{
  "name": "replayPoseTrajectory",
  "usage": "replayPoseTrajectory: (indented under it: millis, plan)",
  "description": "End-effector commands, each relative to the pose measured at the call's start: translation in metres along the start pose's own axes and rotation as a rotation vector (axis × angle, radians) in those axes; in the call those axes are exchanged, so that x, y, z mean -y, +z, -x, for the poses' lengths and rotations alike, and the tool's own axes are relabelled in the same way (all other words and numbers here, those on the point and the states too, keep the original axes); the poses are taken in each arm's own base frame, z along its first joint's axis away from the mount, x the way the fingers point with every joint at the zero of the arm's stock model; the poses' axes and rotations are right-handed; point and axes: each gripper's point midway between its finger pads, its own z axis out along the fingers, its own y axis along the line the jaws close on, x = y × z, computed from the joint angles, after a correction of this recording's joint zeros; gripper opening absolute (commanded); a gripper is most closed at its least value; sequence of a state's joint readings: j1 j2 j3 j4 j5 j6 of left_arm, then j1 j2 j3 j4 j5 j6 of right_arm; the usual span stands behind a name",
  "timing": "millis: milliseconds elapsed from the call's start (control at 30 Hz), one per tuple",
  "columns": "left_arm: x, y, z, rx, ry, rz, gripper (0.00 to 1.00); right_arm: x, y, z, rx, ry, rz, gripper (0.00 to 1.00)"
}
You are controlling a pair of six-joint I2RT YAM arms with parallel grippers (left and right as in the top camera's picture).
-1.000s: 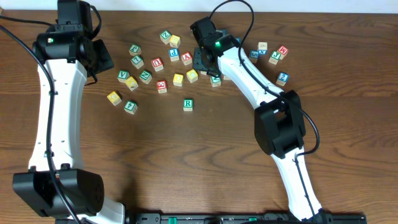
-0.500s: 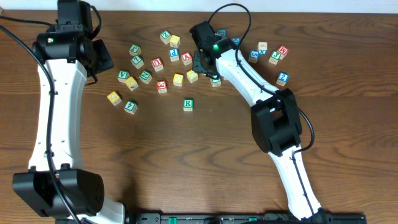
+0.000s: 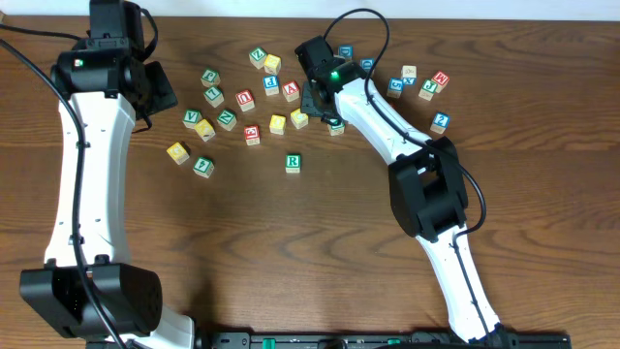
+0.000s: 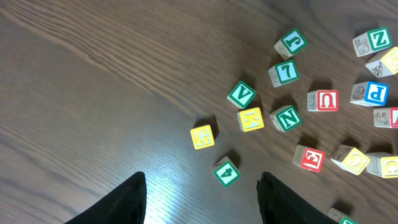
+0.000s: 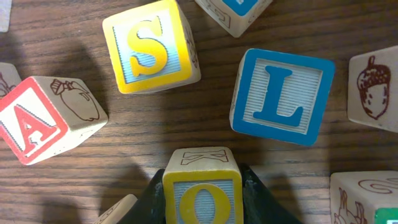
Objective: Spell out ROBOT
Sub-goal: 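Lift the yellow O block and carry it beside the R block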
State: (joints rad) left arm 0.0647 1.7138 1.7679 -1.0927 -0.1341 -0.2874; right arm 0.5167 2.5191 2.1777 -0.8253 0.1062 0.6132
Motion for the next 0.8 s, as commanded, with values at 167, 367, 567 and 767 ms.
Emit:
replayPoseTrajectory:
  millis: [167,367,567,767]
  plan:
    - [-0.002,0.002,0.002,-0.001,0.004,0.015,0.56,-0.009,-0.028,0.014,0.049,-0.079,0.018,0.18]
    - [-0.002,0.002,0.002,-0.001,0.004,0.015,0.56,-0.014,-0.087,0.032,0.108,-0.116,0.053,0.17]
    - [-0.002,0.002,0.002,-0.001,0.004,0.015,0.57,-0.004,-0.150,0.029,0.102,-0.127,0.053,0.17]
    - [-0.002,0.002,0.002,-0.001,0.004,0.015,0.57,0.005,-0.166,-0.006,-0.048,-0.142,0.057,0.11]
